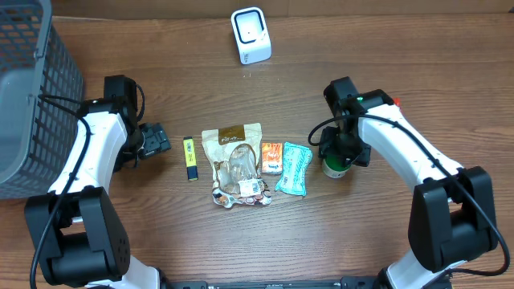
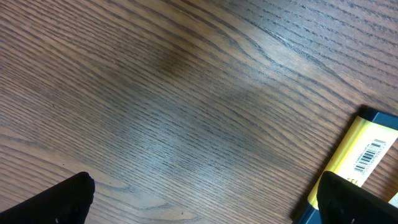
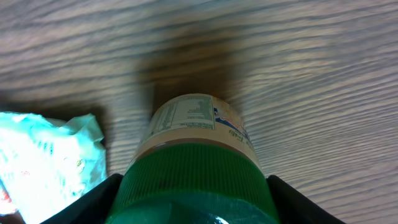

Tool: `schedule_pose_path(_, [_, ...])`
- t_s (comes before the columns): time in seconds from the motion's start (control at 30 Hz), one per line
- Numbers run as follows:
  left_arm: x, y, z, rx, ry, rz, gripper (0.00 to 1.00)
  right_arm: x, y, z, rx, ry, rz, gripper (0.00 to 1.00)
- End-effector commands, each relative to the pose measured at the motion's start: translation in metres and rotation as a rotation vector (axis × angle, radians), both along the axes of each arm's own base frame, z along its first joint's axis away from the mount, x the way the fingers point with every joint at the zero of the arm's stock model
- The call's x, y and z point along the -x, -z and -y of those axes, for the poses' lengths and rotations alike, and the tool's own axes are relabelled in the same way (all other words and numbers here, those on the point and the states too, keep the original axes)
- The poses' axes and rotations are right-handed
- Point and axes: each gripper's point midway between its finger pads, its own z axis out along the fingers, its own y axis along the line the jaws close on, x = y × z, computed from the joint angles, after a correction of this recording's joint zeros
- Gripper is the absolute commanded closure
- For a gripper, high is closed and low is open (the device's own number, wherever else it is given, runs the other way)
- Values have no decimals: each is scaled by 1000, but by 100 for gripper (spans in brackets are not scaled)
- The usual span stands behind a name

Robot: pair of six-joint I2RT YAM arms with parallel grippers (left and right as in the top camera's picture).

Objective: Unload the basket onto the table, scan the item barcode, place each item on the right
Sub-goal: 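Lower the right gripper and close it around the green-lidded jar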

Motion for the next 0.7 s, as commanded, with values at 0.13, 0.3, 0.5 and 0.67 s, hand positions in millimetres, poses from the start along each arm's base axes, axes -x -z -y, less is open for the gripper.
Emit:
schedule_pose_path(0.13, [1, 2, -1, -9, 13, -11, 0, -8, 0, 29, 62, 61, 16, 29])
schedule_pose_path(0.3, [1, 2, -1, -9, 13, -11, 0, -9, 1, 26, 44, 62, 18, 14])
schedule_pose_path(0.5, [1, 2, -1, -9, 13, -11, 0, -8, 1, 23, 24, 62, 12, 0])
schedule_pose_path(0.67, [1, 2, -1, -9, 13, -11, 0, -1, 2, 24, 29, 63, -15, 0])
